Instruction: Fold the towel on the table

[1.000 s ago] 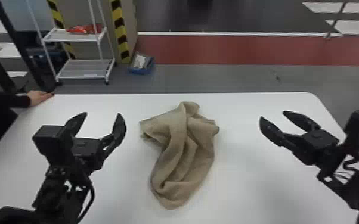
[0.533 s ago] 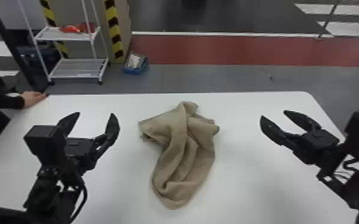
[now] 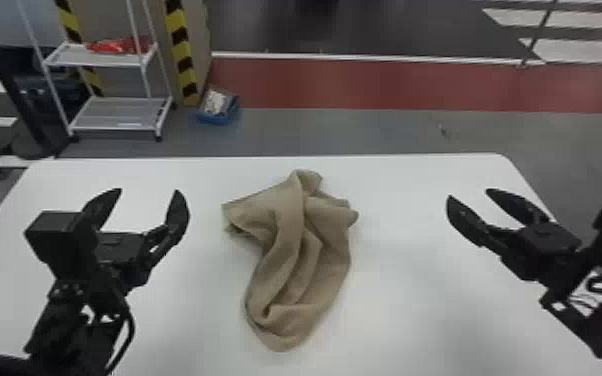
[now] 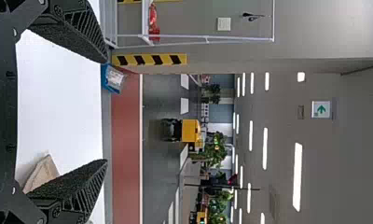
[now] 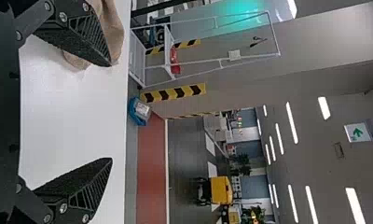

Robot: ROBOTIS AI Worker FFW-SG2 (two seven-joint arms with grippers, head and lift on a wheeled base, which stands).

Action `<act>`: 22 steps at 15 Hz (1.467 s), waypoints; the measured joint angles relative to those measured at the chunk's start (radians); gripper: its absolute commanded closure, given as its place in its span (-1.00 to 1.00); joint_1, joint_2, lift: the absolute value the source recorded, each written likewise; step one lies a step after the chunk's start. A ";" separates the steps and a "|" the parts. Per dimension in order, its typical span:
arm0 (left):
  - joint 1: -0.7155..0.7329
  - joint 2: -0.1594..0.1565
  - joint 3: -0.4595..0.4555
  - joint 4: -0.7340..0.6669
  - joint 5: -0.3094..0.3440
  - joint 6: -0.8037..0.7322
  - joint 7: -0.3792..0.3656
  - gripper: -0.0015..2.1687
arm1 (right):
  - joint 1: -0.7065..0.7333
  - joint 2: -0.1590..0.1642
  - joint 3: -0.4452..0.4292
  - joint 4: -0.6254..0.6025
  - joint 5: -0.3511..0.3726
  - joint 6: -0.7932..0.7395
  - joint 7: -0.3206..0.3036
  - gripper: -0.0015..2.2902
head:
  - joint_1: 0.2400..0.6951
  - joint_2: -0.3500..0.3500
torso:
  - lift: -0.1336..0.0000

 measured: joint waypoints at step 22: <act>0.006 -0.005 -0.005 0.001 0.006 -0.026 0.003 -0.86 | 0.031 -0.001 -0.180 0.003 -0.100 0.007 0.048 -0.66 | 1.00 -0.40 | -0.85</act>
